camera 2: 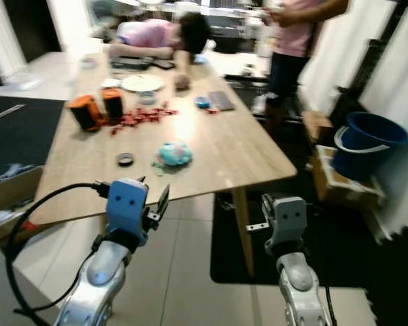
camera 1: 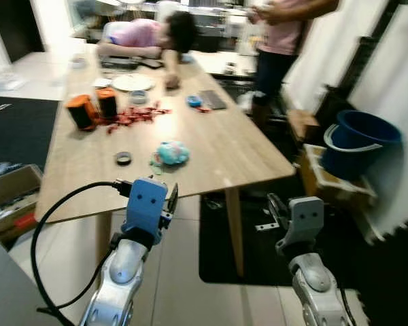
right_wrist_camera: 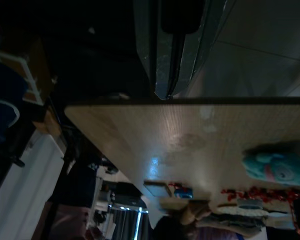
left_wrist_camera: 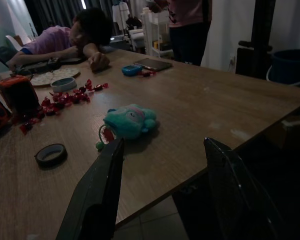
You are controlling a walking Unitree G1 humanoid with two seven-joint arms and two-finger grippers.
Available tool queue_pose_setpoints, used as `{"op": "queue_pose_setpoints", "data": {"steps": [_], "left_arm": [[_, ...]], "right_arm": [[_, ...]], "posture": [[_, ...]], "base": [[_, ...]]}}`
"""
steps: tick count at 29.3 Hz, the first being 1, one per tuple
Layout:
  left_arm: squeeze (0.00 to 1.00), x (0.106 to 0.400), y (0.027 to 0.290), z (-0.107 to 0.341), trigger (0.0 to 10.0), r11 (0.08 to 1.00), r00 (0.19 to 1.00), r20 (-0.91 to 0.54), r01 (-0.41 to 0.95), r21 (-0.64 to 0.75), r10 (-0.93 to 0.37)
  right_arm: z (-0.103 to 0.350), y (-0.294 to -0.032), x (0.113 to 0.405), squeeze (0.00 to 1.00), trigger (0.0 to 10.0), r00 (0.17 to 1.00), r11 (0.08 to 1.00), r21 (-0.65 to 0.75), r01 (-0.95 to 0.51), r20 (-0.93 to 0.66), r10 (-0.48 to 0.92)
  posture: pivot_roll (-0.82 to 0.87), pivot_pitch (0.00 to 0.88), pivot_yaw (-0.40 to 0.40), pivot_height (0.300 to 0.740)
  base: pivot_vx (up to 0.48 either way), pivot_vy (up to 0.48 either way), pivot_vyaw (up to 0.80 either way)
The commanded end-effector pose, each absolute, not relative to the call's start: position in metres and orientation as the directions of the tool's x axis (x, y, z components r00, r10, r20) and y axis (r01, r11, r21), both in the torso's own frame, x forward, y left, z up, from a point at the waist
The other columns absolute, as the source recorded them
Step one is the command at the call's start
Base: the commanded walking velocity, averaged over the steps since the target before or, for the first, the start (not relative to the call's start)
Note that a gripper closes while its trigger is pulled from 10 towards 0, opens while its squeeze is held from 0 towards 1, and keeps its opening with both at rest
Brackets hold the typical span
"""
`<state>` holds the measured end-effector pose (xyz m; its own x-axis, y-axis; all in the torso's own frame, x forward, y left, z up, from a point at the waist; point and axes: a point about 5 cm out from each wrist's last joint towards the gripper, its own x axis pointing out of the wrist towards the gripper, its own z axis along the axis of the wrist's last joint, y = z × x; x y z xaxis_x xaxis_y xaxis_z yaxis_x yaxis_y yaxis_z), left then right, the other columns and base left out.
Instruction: Hang keys on a hook
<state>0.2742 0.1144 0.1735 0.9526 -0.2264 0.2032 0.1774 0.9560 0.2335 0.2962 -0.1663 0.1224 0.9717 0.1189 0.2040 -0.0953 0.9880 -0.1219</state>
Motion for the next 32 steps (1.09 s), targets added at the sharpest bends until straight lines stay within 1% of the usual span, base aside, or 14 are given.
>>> {"op": "queue_pose_setpoints", "data": {"steps": [1, 11, 20, 32], "left_arm": [[0.0, 0.273, 0.114, 0.172, 10.0, 0.955, 0.954, 0.189, 0.186, 0.231, -0.232], [0.0, 0.273, 0.111, 0.174, 10.0, 0.954, 0.952, 0.181, 0.204, 0.221, -0.246], [0.0, 0.275, 0.114, 0.177, 10.0, 0.96, 0.954, 0.201, 0.18, 0.215, -0.224], [0.0, 0.276, 0.118, 0.177, 10.0, 0.964, 0.961, 0.195, 0.153, 0.217, -0.196]], "right_arm": [[0.119, -0.163, 0.296, 0.0, 10.0, 0.973, 0.985, -0.13, -0.113, 0.187, 0.136], [0.121, -0.157, 0.297, 0.0, 10.0, 0.967, 0.982, -0.128, -0.141, 0.193, 0.164], [0.122, -0.149, 0.297, 0.0, 10.0, 0.961, 0.979, -0.121, -0.166, 0.202, 0.188], [0.121, -0.147, 0.298, 0.0, 10.0, 0.96, 0.977, -0.121, -0.178, 0.198, 0.199]], "posture": [[0.16, 0.127, -0.02, 0.74], [0.16, 0.122, -0.019, 0.74], [0.16, 0.118, -0.021, 0.74], [0.17, 0.123, -0.022, 0.74]], "base": [[0.0, 0.0, 0.0], [0.0, 0.0, 0.0], [0.0, 0.0, 0.0], [0.441, 0.0, 0.0]]}}
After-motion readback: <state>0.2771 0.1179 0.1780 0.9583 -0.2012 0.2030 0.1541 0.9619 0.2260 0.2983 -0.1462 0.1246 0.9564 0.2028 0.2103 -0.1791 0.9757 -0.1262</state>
